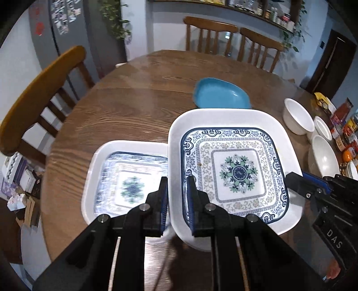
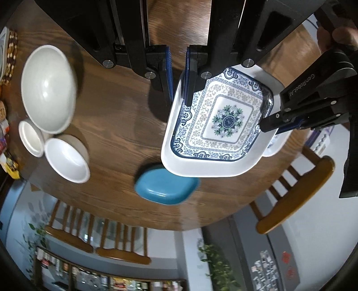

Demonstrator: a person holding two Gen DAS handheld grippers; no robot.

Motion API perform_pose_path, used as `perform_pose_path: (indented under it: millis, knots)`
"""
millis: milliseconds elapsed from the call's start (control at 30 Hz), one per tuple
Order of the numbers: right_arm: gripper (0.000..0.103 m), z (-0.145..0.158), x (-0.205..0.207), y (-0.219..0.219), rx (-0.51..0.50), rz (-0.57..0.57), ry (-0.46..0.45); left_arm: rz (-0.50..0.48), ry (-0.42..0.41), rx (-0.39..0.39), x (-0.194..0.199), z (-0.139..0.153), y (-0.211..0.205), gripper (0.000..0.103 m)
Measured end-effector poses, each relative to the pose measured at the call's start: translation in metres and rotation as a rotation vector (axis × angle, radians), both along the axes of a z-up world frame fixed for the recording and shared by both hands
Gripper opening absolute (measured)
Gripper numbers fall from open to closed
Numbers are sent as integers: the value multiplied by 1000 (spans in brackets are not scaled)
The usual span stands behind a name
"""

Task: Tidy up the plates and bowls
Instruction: 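Lift the large plate with both grippers and lower it onto the smaller patterned plate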

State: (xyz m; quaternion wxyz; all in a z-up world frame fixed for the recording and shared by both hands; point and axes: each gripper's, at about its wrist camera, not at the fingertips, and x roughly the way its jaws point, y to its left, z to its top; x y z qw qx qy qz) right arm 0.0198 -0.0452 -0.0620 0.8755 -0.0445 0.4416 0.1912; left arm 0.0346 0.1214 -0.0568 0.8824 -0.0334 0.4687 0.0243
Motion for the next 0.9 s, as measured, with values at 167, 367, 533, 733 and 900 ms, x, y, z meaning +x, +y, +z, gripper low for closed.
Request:
perform_pose_path:
  millis: [167,367,533,733,900]
  knots:
    - [11,-2,-2,30,15,53,6,56,7,23,-6,0,32,13]
    - [11,-12,1,62,35,92,31,101,30,45,-8,-8,60,13]
    - [11,-22,6,83,45,102,65,113,65,38,-4,-20,81,13]
    - [11,-35,10,94,49,96,108,103,97,50,0,-34,89,13]
    - [12,-42,10,99,49,94,136,99,113,62,3,-40,95,13]
